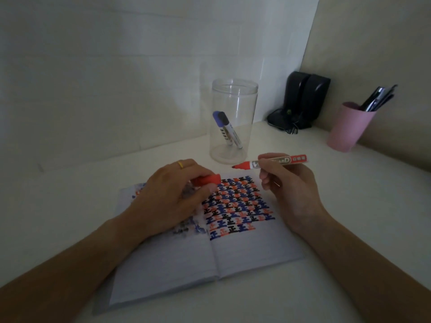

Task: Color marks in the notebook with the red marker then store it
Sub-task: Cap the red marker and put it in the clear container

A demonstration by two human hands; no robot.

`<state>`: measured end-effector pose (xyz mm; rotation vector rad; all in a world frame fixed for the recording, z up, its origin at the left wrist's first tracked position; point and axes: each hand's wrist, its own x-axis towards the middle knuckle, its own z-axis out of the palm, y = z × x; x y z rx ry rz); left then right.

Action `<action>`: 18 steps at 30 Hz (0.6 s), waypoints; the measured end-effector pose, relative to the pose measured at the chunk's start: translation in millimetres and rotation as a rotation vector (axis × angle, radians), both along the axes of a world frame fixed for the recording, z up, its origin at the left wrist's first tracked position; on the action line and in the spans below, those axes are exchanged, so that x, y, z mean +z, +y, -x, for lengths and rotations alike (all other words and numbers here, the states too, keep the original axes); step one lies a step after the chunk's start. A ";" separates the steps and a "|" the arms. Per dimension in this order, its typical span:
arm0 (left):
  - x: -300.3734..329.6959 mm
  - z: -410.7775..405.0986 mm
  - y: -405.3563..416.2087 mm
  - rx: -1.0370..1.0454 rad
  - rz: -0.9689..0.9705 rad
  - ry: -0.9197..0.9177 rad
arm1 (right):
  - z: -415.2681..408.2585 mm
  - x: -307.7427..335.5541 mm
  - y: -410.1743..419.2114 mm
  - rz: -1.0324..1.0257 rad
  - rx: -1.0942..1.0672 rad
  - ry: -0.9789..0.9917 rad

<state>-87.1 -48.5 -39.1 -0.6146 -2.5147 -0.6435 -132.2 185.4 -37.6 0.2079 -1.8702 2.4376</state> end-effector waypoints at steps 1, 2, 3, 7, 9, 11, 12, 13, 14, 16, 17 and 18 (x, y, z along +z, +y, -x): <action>0.0 0.0 -0.3 0.026 -0.006 0.011 | -0.6 -0.5 0.5 0.026 0.016 -0.006; -0.3 -0.1 -0.5 0.048 -0.008 0.016 | -1.2 -0.8 0.7 0.052 0.035 -0.013; -0.7 -0.1 -0.8 0.064 -0.008 0.019 | -1.9 -0.5 0.8 0.068 0.055 -0.016; -0.1 0.7 -1.0 0.085 -0.006 0.024 | -5.1 2.5 -0.1 0.037 0.112 0.008; 0.5 0.3 -0.8 0.084 0.004 0.020 | -6.3 2.8 -1.0 0.018 0.135 0.020; 1.0 -0.8 -0.8 0.084 0.020 0.021 | -8.1 2.8 -2.6 0.007 0.158 0.025; 1.0 -1.2 -0.8 0.086 0.029 0.025 | -8.7 2.6 -3.3 0.004 0.170 0.026; 0.9 -1.5 -0.8 0.087 0.038 0.030 | -9.4 2.8 -3.9 -0.003 0.181 0.028; 1.0 -1.9 -0.7 0.086 0.046 0.032 | -9.9 3.1 -4.4 -0.012 0.193 0.030; 1.6 -2.6 -0.2 0.081 0.053 0.036 | -10.1 2.8 -4.9 -0.034 0.219 0.031; 2.1 -3.0 0.1 0.077 0.055 0.043 | -10.1 2.9 -5.1 -0.043 0.234 0.033; 2.2 -3.4 0.4 0.075 0.059 0.051 | -10.3 2.9 -5.3 -0.048 0.250 0.035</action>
